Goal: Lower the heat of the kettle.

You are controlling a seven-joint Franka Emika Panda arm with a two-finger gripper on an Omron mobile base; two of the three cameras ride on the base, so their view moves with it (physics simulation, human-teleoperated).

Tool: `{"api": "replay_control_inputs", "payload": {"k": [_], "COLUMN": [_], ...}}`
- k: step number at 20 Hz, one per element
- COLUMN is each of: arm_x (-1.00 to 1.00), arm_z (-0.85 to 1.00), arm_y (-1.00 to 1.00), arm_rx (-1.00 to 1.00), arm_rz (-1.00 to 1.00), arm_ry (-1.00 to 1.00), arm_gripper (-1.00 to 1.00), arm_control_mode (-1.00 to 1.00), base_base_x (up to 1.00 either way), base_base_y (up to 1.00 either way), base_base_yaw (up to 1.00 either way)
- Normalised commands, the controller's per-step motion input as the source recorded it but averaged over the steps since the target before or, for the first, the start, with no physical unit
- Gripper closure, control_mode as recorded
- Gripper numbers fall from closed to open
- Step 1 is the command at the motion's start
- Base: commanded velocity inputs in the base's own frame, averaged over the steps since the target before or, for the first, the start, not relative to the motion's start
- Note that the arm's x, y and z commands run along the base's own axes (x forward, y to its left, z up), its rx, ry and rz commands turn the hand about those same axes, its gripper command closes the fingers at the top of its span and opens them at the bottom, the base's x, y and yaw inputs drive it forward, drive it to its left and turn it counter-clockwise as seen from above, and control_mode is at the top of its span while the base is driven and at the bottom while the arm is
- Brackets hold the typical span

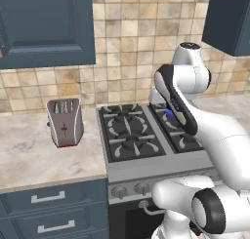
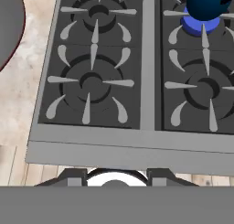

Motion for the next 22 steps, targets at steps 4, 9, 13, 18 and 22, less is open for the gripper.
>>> {"api": "replay_control_inputs", "payload": {"k": [4, 9, 13, 18, 22], "arm_x": [0.03, -0.18, -0.43, -0.47, -0.67], "arm_z": [0.00, -0.12, -0.74, -0.93, -0.80], "arm_y": [-0.51, -1.00, -1.00, -1.00, -0.52], "arm_rx": [0.21, 0.48, 0.63, 0.56, 0.16], "arm_rz": [0.02, 0.07, -0.03, -0.08, 0.00], "arm_ry": [0.00, -0.08, -0.01, 0.00, 0.03], "arm_gripper": [-1.00, -1.00, -1.00, -1.00, -1.00], "arm_control_mode": [-1.00, -1.00, -1.00, -1.00, -1.00], "base_base_x": [0.00, 0.00, 0.00, 0.00, 0.00], "base_base_y": [0.00, 0.00, 0.00, 0.00, 0.00], "base_base_yaw": [0.00, 0.00, 0.00, 0.00, 0.00]}}
